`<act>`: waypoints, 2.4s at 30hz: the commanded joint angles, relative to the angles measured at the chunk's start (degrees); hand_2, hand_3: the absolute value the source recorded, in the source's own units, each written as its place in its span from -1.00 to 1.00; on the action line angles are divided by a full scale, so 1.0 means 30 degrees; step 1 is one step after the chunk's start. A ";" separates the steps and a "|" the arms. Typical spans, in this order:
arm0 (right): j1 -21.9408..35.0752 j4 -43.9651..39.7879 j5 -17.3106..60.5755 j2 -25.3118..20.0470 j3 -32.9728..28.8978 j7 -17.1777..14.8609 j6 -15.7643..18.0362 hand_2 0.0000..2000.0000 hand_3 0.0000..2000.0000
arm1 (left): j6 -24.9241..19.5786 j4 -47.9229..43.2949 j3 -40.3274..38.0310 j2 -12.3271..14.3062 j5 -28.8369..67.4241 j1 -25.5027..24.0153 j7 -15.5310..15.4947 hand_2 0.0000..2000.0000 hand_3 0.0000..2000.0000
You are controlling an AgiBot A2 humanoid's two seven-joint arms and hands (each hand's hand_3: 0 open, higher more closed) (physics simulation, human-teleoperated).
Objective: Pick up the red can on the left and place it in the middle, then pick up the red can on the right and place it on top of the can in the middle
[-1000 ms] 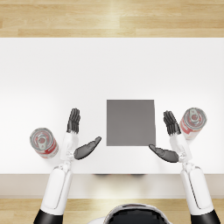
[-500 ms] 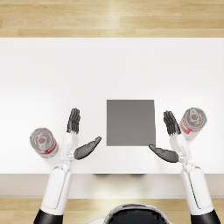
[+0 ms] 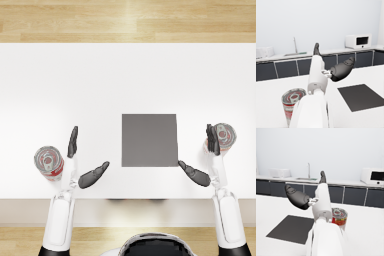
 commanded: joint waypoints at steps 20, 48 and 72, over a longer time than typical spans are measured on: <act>-0.0541 -0.2908 0.3011 -0.0656 -0.4813 0.0069 -0.0068 -1.00 -1.00 | -0.0069 0.0130 -0.8517 0.2322 0.3867 -0.4193 -0.0069 -1.00 -1.00; 0.2108 -1.3122 0.3008 -0.1659 -0.3793 0.0078 0.0083 -1.00 -1.00 | -0.0142 0.8566 -0.7114 0.2652 0.3867 -0.2914 -0.0074 -1.00 -1.00; 0.2561 -0.9093 0.3015 -0.2502 -0.3434 0.0110 0.0817 1.00 0.52 | -0.0865 0.6164 -0.5288 0.2783 0.3875 -0.1242 -0.0264 1.00 0.52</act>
